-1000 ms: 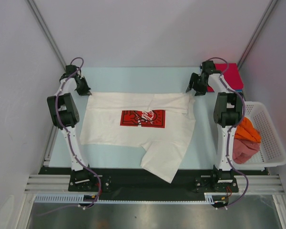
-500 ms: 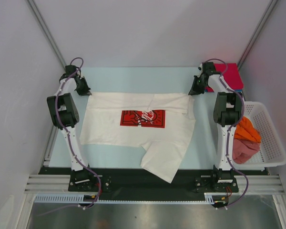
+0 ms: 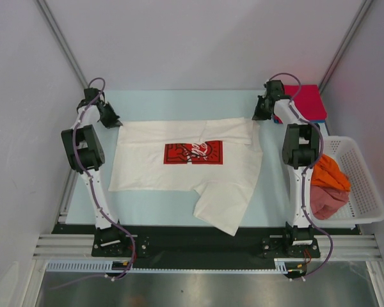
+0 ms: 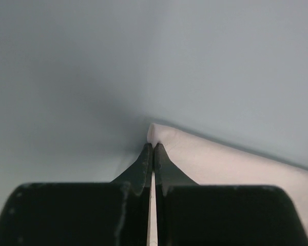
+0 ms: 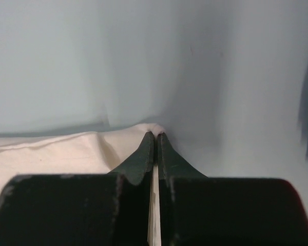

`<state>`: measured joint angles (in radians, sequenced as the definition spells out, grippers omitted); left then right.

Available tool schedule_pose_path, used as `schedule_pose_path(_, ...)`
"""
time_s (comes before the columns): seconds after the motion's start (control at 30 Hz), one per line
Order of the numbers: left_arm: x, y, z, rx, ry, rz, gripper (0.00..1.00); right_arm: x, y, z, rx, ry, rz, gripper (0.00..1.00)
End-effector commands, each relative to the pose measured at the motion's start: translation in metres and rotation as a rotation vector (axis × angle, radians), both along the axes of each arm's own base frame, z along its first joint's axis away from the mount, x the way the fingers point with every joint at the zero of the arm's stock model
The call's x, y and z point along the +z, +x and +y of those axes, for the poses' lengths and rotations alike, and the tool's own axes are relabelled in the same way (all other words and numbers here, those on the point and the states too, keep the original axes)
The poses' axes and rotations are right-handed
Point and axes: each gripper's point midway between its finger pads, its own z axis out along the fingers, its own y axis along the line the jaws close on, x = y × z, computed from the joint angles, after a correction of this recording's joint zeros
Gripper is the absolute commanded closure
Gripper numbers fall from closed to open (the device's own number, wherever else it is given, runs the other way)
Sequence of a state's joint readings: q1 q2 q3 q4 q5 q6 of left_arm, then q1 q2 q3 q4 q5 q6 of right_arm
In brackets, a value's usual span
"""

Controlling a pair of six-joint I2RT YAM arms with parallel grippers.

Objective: Fold and stack the t-shirts
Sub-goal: Fold the tshirt

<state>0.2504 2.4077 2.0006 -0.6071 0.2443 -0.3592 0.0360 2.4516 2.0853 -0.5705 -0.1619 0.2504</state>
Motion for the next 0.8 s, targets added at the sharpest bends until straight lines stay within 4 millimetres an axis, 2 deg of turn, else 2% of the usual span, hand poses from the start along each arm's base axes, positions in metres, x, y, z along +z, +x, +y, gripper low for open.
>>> schedule_pose_path(0.0, -0.009, 0.019, 0.019, 0.099, -0.042, -0.036, 1.00, 0.010, 0.044, -0.025, -0.075, -0.097, -0.136, 1.00)
schedule_pose_path(0.03, -0.004, 0.026, 0.019, 0.105, -0.051, -0.055, 1.00, 0.018, 0.051, -0.024, -0.078, -0.091, -0.161, 1.00)
schedule_pose_path(0.1, -0.005, 0.031, 0.018, 0.119, -0.074, -0.059, 1.00, 0.018, 0.057, -0.025, -0.083, -0.096, -0.172, 1.00)
schedule_pose_path(0.2, 0.010, 0.040, 0.024, 0.134, -0.050, -0.082, 0.97, 0.023, 0.069, -0.018, -0.073, -0.073, -0.206, 1.00)
schedule_pose_path(0.23, 0.017, 0.041, 0.029, 0.146, -0.025, -0.090, 0.90, 0.022, 0.071, -0.017, -0.075, -0.073, -0.206, 0.99)
schedule_pose_path(0.27, 0.022, 0.040, 0.033, 0.153, -0.006, -0.094, 0.85, 0.031, 0.075, -0.017, -0.085, -0.068, -0.224, 0.95)
schedule_pose_path(0.3, 0.038, 0.037, 0.036, 0.158, 0.014, -0.105, 0.80, 0.032, 0.076, -0.015, -0.086, -0.066, -0.224, 0.90)
schedule_pose_path(0.33, 0.042, 0.032, 0.043, 0.171, 0.058, -0.096, 0.68, 0.032, 0.072, -0.015, -0.091, -0.071, -0.201, 0.80)
schedule_pose_path(0.37, 0.049, 0.028, 0.046, 0.179, 0.081, -0.093, 0.63, 0.040, 0.073, -0.017, -0.111, -0.083, -0.209, 0.76)
schedule_pose_path(0.4, 0.052, 0.019, 0.049, 0.189, 0.105, -0.069, 0.58, 0.046, 0.072, -0.018, -0.120, -0.088, -0.207, 0.70)
schedule_pose_path(0.43, 0.070, 0.009, 0.050, 0.193, 0.131, -0.077, 0.50, 0.053, 0.063, -0.018, -0.127, -0.086, -0.179, 0.55)
schedule_pose_path(0.5, 0.084, -0.011, 0.054, 0.223, 0.174, -0.054, 0.44, 0.070, 0.056, -0.026, -0.182, -0.106, -0.167, 0.45)
schedule_pose_path(0.53, 0.095, -0.031, 0.048, 0.228, 0.174, -0.042, 0.38, 0.070, 0.043, -0.028, -0.187, -0.113, -0.118, 0.39)
schedule_pose_path(0.57, 0.103, -0.045, 0.049, 0.250, 0.199, -0.034, 0.38, 0.090, 0.036, -0.033, -0.203, -0.126, -0.126, 0.36)
schedule_pose_path(0.6, 0.105, -0.059, 0.045, 0.260, 0.195, -0.025, 0.37, 0.089, 0.026, -0.036, -0.214, -0.137, -0.092, 0.32)
schedule_pose_path(0.63, 0.082, -0.087, 0.035, 0.277, 0.169, 0.054, 0.37, 0.091, 0.012, -0.039, -0.220, -0.152, -0.052, 0.29)
schedule_pose_path(0.67, 0.107, -0.102, 0.029, 0.287, 0.167, 0.012, 0.37, 0.107, 0.002, -0.041, -0.232, -0.163, -0.056, 0.29)
schedule_pose_path(0.7, 0.105, -0.117, 0.021, 0.291, 0.166, 0.029, 0.38, 0.113, -0.007, -0.039, -0.240, -0.168, -0.043, 0.28)
schedule_pose_path(0.73, 0.082, -0.147, 0.010, 0.305, 0.145, 0.101, 0.38, 0.102, -0.025, -0.041, -0.246, -0.185, 0.022, 0.27)
schedule_pose_path(0.77, 0.096, -0.160, 0.001, 0.302, 0.137, 0.066, 0.38, 0.119, -0.035, -0.041, -0.254, -0.188, 0.011, 0.26)
